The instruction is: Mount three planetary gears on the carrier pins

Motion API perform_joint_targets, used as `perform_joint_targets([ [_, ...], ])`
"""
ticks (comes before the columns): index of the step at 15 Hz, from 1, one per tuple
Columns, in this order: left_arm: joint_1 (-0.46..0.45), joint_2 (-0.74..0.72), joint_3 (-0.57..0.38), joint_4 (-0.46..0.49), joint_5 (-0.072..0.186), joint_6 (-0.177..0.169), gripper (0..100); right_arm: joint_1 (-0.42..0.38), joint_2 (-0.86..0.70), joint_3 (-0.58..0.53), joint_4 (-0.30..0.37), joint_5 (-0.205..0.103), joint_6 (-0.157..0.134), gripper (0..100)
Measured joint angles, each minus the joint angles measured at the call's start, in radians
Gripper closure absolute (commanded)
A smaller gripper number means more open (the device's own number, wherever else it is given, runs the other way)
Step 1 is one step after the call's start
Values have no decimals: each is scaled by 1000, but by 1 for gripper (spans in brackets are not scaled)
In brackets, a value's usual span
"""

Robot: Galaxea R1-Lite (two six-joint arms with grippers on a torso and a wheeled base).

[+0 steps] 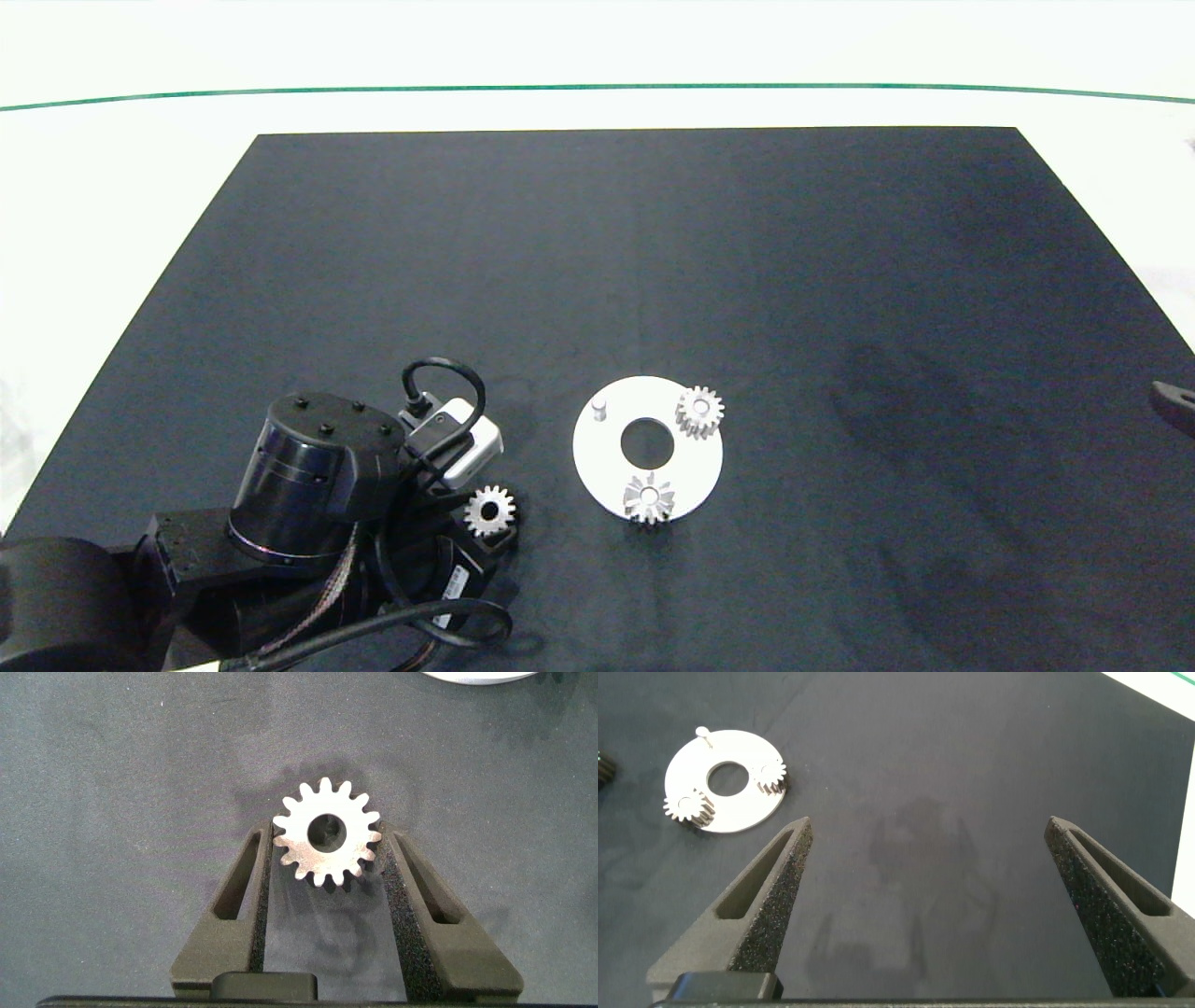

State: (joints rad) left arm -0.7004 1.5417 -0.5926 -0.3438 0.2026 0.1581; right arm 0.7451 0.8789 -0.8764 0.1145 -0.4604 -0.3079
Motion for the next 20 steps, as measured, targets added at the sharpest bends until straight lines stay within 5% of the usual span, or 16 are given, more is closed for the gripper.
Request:
perform_joint_targets([
  [5,-2,44,10,-41,11,-1,83,0,0,5,0,0,0,0],
  [14,-17,60,-27,-66,15,1,86,0,0,7,0,-1,0,0],
  [20,-21,42,-217,104,15,4,96,0,0,7,0,-2,-1,0],
])
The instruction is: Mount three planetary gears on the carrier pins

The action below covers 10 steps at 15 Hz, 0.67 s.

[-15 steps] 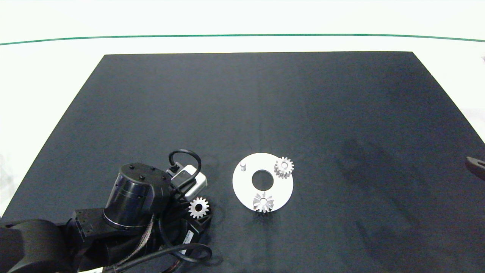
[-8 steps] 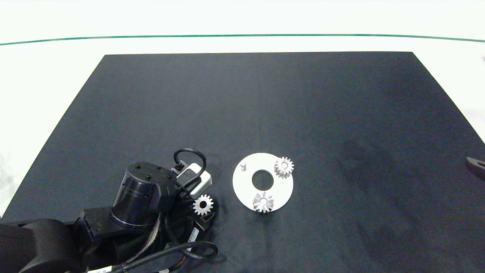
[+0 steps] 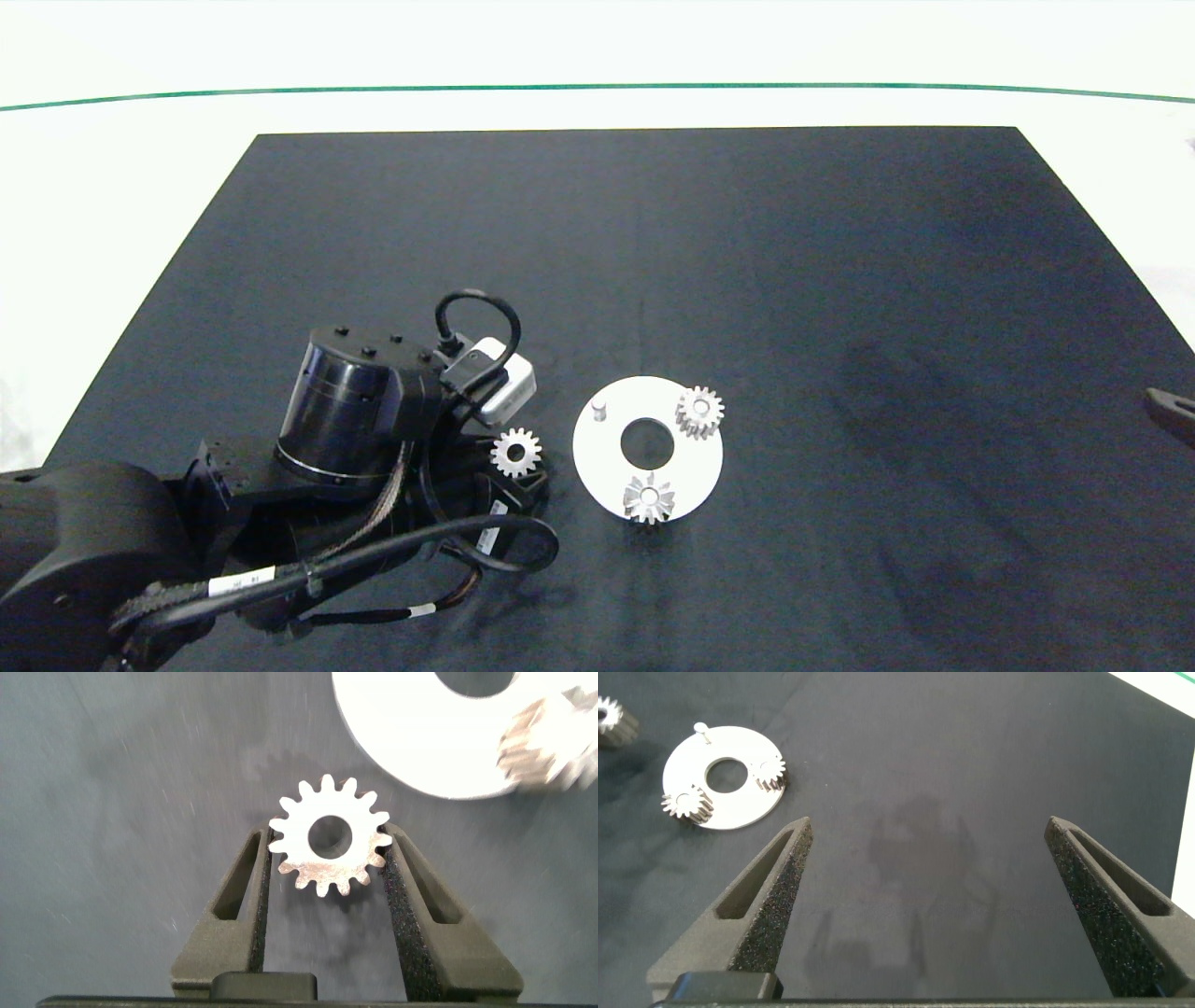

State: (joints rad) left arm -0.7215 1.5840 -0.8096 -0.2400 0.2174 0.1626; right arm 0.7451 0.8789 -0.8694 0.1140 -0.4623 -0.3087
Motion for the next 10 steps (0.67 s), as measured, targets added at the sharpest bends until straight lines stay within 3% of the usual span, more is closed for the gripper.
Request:
perform_joint_targets([
  [5,-30,34,-269,222,0,0,96,0,0,1,0,0,0,0],
  [10,-60,140,-446,329,1,3,96,0,-1,3,0,0,-11,0],
])
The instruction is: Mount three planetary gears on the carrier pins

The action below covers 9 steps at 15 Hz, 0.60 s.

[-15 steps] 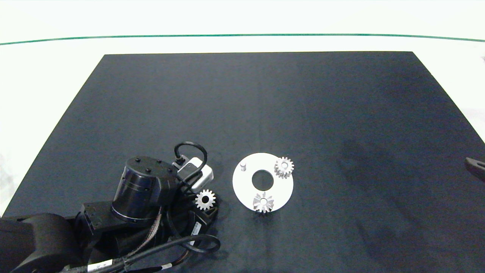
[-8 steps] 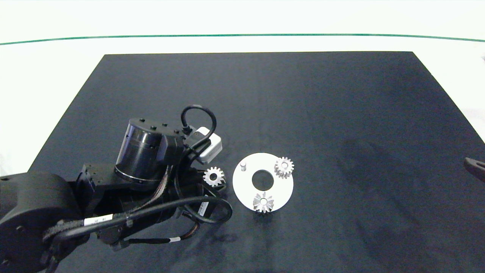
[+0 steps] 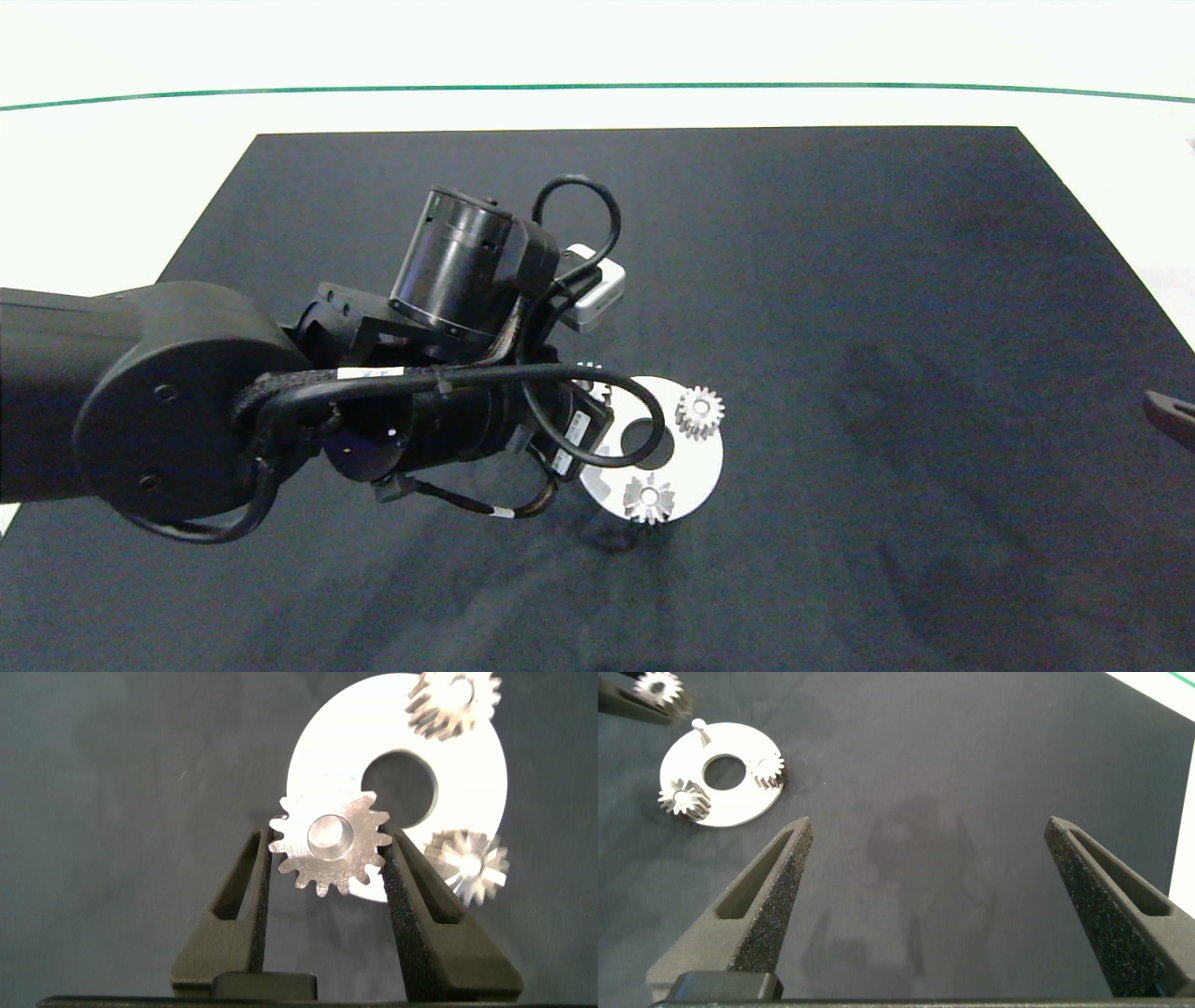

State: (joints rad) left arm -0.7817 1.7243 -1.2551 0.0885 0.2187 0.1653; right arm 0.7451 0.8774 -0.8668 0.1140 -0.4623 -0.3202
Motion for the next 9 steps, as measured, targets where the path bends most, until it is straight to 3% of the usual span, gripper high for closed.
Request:
perform_joint_targets([
  [3,-1,50,-29,0,1,27,96,0,-5,0,0,0,0,0],
  [9,3,87,-38,-2,1,31,96,0,-7,5,0,0,0,0],
])
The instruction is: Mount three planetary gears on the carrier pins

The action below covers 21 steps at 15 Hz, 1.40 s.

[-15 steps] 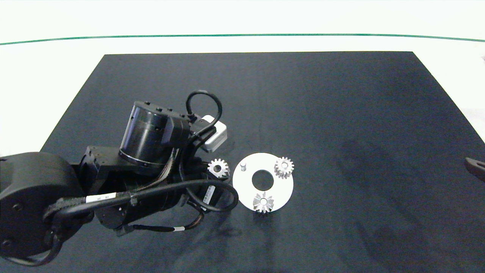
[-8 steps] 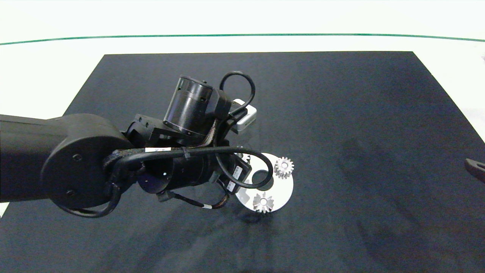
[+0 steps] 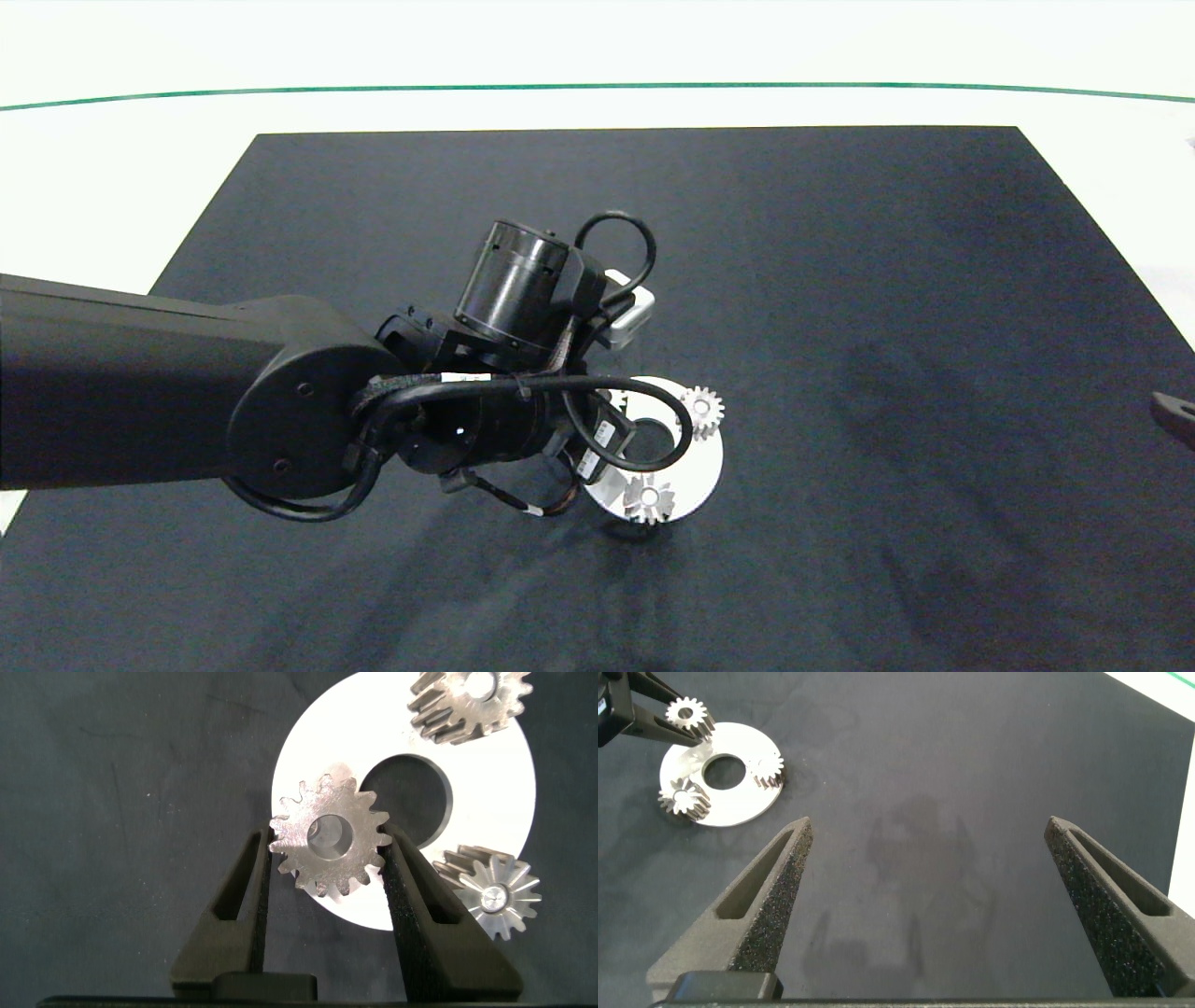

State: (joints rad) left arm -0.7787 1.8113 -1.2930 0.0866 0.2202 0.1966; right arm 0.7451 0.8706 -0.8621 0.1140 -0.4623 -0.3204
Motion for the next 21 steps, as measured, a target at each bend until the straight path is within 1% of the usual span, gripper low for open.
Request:
perform_joint_targets([
  [2,2,2,1,-1,1,0,96,0,0,3,-1,0,-1,0],
  [4,6,4,1,-2,0,18,96,0,0,7,-3,0,-13,0],
  [5,8,4,1,-4,0,21,96,0,-1,10,-4,0,-17,0],
  [10,15,6,0,-20,1,23,96,0,-2,14,-4,1,-17,0],
  [13,26,18,0,-37,-1,33,96,0,-2,14,-4,0,-18,0],
  [21,37,22,2,-43,0,32,96,0,-5,14,-4,0,-19,0],
])
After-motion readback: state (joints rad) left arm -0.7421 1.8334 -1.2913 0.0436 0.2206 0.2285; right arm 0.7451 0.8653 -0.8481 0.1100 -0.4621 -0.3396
